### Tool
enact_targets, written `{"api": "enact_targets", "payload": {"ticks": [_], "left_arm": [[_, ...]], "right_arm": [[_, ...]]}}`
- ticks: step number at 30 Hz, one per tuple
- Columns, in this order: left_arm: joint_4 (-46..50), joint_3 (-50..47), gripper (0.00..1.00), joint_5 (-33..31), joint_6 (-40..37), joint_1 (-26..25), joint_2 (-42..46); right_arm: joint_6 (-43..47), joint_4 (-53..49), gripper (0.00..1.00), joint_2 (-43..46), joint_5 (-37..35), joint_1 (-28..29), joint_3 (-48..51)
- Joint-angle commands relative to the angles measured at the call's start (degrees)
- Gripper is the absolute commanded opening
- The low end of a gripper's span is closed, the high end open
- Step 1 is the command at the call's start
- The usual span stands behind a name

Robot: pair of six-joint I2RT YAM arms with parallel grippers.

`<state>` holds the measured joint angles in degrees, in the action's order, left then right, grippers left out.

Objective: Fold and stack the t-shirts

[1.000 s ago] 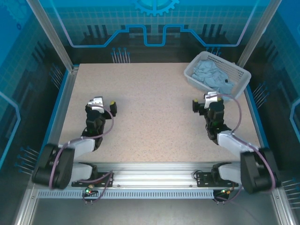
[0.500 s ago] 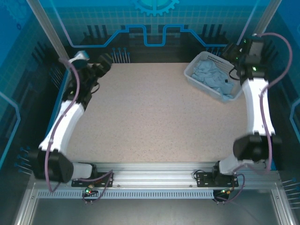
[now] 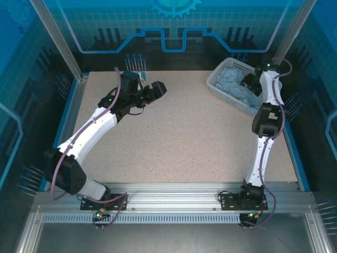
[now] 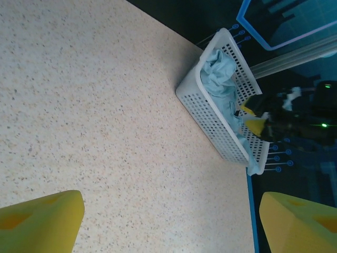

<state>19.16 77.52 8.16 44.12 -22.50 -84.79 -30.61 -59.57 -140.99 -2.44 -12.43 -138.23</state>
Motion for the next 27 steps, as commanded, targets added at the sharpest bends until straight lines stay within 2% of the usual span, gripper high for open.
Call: {"api": "enact_targets", "payload": {"ticks": [1,4,8,11,15,21,27], "left_arm": [[1.1,-0.7,0.87,1.5,2.2,-1.3,2.1],[2.4,-1.2,0.84,1.0,2.1,-1.7,2.8],[2.8,-1.7,0.8,0.9,2.2,-1.7,3.8],[3.6,-0.8,0.78,0.7,1.7,-1.7,3.8],[4.1,0.3,0.76,0.3,1.1,-1.6,3.5],[4.1,0.7,0.73,0.8,0.8,-1.7,3.0],[4.3,0.3,0.72,0.2,1.1,-1.6,2.3]], "right_arm": [[0.0,1.1,0.65,-2.1,3.0,-0.2,-0.6],[-1.6,2.8,0.62,-5.2,5.2,-0.3,-1.7],[-4.6,1.0,0.5,-10.1,7.1,-0.4,-6.0],[-5.9,1.5,0.31,-10.7,7.5,-0.4,-6.1],[-5.6,4.9,0.0,-6.3,5.3,0.1,-3.1],[-3.8,15.6,0.0,9.9,0.2,2.4,6.6],[-2.3,18.2,0.0,22.9,-4.4,6.8,6.7]]}}
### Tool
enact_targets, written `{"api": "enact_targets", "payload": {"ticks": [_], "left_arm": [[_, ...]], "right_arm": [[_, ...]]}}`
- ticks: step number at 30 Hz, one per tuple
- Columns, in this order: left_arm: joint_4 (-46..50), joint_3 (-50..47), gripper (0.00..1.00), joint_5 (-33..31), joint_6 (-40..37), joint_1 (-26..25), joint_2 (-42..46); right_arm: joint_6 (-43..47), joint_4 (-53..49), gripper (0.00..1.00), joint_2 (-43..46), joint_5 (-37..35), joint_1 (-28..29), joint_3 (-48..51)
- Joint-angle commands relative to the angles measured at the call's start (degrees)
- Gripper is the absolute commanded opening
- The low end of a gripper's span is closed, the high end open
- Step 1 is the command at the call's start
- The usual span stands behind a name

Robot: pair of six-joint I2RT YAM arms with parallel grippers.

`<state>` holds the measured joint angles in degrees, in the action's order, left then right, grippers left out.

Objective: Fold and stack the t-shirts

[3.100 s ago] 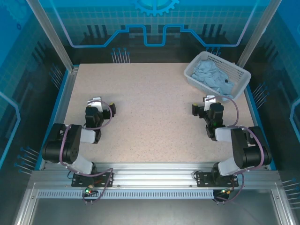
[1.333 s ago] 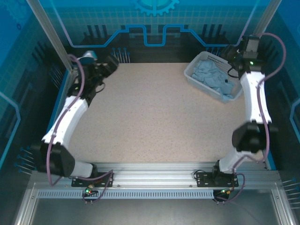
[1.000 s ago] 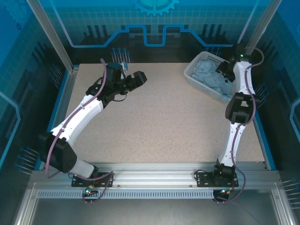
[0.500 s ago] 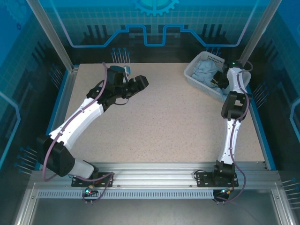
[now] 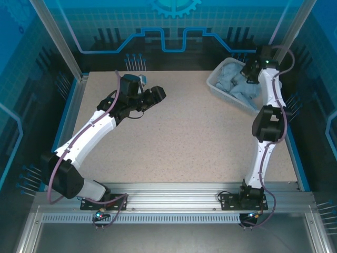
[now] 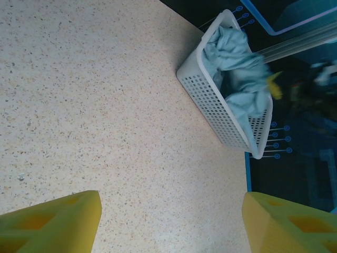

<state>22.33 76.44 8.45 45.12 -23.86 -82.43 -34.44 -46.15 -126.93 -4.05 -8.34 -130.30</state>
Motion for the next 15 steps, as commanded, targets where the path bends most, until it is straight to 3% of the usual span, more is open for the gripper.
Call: {"api": "enact_targets", "payload": {"ticks": [1,8,15], "left_arm": [[1.1,1.3,0.72,-0.2,0.2,-0.3,-0.1],[4.0,1.2,0.72,-4.3,-0.6,-0.2,1.1],[10.9,2.6,0.72,-12.9,-2.6,0.4,3.6]], "right_arm": [[1.6,5.3,0.0,10.9,-2.7,3.4,-1.5],[4.5,10.9,0.0,22.8,2.3,10.6,-4.0],[8.3,10.4,0.0,29.3,4.4,26.8,-4.2]]}}
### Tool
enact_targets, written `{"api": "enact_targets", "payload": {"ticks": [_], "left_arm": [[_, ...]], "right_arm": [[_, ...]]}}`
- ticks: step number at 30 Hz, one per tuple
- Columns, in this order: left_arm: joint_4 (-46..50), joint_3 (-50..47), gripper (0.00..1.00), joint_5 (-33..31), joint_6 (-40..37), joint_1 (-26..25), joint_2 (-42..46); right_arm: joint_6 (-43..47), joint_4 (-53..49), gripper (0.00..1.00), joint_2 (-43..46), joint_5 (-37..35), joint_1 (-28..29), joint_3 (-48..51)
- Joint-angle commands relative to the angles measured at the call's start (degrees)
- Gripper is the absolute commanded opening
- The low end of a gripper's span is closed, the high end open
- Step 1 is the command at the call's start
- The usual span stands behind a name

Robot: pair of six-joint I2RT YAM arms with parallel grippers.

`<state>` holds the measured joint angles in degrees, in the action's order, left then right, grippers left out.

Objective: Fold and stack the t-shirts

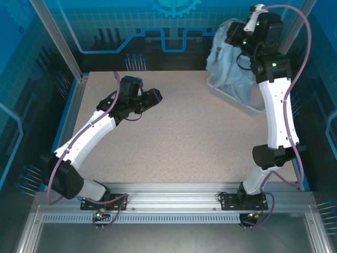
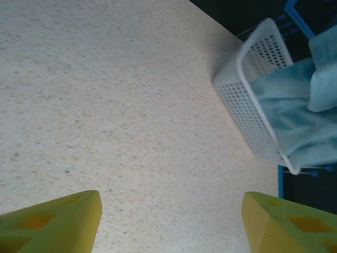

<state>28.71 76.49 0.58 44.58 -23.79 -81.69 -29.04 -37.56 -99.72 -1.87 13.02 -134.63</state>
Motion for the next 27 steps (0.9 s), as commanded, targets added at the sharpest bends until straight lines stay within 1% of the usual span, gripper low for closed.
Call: {"api": "enact_targets", "payload": {"ticks": [1,4,6,9,11,14,15,16,18,19,20,21,22,24,25,27], "left_arm": [[5.1,2.6,0.72,-6.3,-2.4,0.4,3.7],[6.5,2.0,0.73,-10.5,-3.0,0.5,6.3],[7.9,1.3,0.74,-13.7,-3.1,0.6,8.2],[10.1,-0.2,0.75,-19.0,-2.8,0.6,11.8],[11.2,-1.8,0.75,-21.9,-2.3,0.7,14.4],[14.0,-4.5,0.75,-24.0,-1.5,0.9,18.0],[15.6,-5.2,0.75,-24.1,-1.1,1.0,19.0],[17.3,-6.1,0.75,-24.1,-0.7,1.1,19.9],[19.8,-8.2,0.75,-23.0,0.0,1.2,21.5],[20.5,-9.6,0.75,-21.6,0.2,1.2,22.3],[20.7,-10.8,0.75,-19.8,-0.1,1.2,22.9],[21.0,-12.1,0.75,-17.3,-0.6,1.2,23.3],[21.3,-13.4,0.75,-14.8,-0.9,1.2,23.4],[21.4,-16.3,0.76,-9.4,-1.8,1.2,23.3],[21.4,-17.8,0.77,-6.9,-2.2,0.9,22.9],[22.0,-20.5,0.8,-4.6,-2.2,-0.2,21.6]], "right_arm": [[3.7,1.8,0.0,2.7,1.8,8.8,0.3],[5.4,1.2,0.0,3.4,0.7,17.1,0.7],[5.5,0.4,0.0,2.9,1.2,20.9,2.5],[4.0,0.3,0.0,1.8,2.6,25.2,10.0],[2.9,-0.9,0.0,-0.6,4.5,27.3,14.4],[2.9,-0.1,0.0,-4.4,8.3,30.8,21.1],[2.9,-0.5,0.04,-6.3,11.1,31.5,22.0],[2.6,-1.2,0.2,-8.4,14.5,31.7,22.1],[2.5,-2.2,0.5,-10.9,19.3,31.8,22.1],[2.6,-2.5,0.61,-11.0,19.6,31.9,22.7],[2.9,-2.7,0.66,-10.5,19.0,31.6,23.6],[2.9,-2.5,0.69,-9.4,18.0,31.2,25.2],[2.4,-2.2,0.7,-8.1,16.8,30.1,27.4],[-0.4,-2.0,0.7,-5.4,13.9,27.2,32.6],[-2.1,-2.0,0.69,-4.2,12.6,25.0,36.2],[-4.9,-1.7,0.65,-2.2,10.7,21.1,42.7]]}}
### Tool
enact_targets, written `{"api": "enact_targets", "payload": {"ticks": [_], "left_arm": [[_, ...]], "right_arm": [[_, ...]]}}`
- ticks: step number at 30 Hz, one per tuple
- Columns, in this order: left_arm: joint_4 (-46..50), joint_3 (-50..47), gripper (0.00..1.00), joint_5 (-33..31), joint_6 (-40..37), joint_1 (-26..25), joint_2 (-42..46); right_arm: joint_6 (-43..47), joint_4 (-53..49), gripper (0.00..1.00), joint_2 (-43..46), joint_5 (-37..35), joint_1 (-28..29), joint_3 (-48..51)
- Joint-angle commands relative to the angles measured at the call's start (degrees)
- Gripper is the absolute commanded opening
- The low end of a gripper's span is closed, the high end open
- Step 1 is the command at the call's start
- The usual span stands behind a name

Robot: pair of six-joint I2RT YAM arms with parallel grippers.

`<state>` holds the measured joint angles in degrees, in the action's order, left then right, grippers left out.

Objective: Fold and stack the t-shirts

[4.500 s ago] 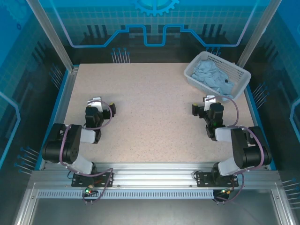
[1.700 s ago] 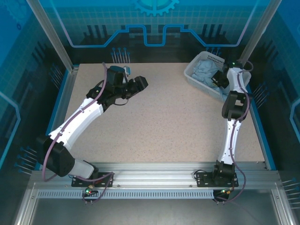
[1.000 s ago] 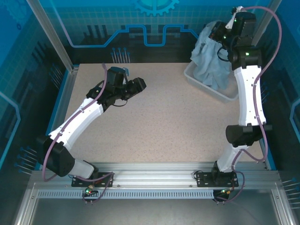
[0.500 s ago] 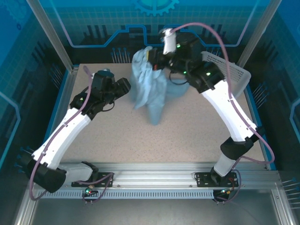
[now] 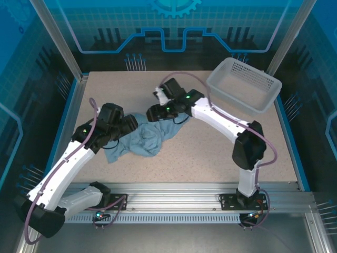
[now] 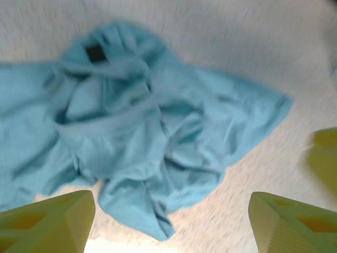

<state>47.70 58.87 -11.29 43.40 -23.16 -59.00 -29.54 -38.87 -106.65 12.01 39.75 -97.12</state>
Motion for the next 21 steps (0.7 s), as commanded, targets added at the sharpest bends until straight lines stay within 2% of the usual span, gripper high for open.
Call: {"api": "enact_targets", "payload": {"ticks": [1,6,10,14,15,17,19,20,21], "left_arm": [[3.3,-4.1,0.81,7.5,-1.0,-1.8,-2.1],[0.4,-7.6,0.85,8.4,1.2,-6.2,-9.4],[-2.7,-9.3,0.86,10.5,5.9,-7.8,-16.6],[-6.4,-10.3,0.83,9.4,7.1,-8.4,-21.5],[-8.3,-10.6,0.79,9.5,7.1,-8.3,-22.5],[-11.2,-10.8,0.63,9.7,7.3,-8.3,-24.0],[-12.8,-10.4,0.39,9.3,7.3,-8.2,-25.6],[-13.0,-10.1,0.24,9.1,7.2,-7.9,-26.2],[-13.1,-9.6,0.11,8.9,7.2,-7.6,-26.3]], "right_arm": [[-6.0,-0.2,0.64,5.4,-3.8,-7.7,8.5],[-8.2,0.0,0.63,2.8,-3.1,-12.8,14.3],[-11.6,0.5,0.62,-3.7,-1.6,-13.0,13.5],[-14.2,1.7,0.61,-9.9,-0.9,-12.0,11.0],[-14.4,1.6,0.6,-11.4,-0.7,-11.5,9.7],[-14.6,0.3,0.57,-14.8,-0.5,-10.7,6.4],[-15.2,-0.4,0.53,-17.5,0.3,-10.0,3.9],[-15.5,-0.5,0.51,-18.7,0.4,-9.6,3.0],[-16.0,-0.5,0.46,-19.6,0.4,-9.4,2.4]]}}
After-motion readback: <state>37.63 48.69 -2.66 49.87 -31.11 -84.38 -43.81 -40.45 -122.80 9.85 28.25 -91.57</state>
